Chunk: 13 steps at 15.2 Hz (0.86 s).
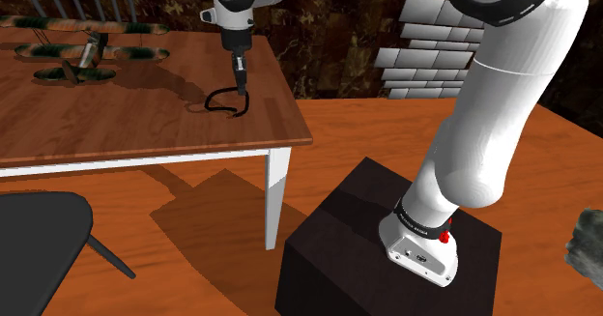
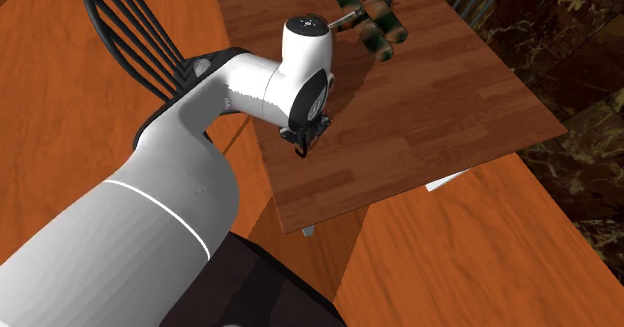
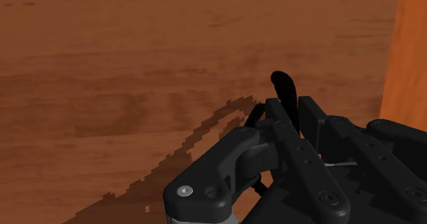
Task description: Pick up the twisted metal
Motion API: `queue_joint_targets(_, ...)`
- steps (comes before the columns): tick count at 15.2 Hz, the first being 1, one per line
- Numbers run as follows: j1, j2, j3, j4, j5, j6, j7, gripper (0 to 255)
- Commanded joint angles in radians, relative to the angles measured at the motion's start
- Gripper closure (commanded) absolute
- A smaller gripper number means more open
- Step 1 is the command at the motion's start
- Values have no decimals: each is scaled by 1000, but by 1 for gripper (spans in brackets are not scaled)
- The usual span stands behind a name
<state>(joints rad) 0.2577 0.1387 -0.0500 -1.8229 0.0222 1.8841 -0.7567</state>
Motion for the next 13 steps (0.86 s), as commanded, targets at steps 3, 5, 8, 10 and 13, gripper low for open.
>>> queue_joint_targets(3, 0, -13, 0, 36, -1, -49, 1, 255)
queue_joint_targets(5, 0, -17, 0, 58, -1, -75, 2, 255)
queue_joint_targets(8, 0, -21, 0, 93, -2, -114, 2, 255)
queue_joint_targets(10, 0, -23, 0, 118, -2, -141, 3, 255)
queue_joint_targets(13, 0, -24, 0, 132, -2, -156, 3, 255)
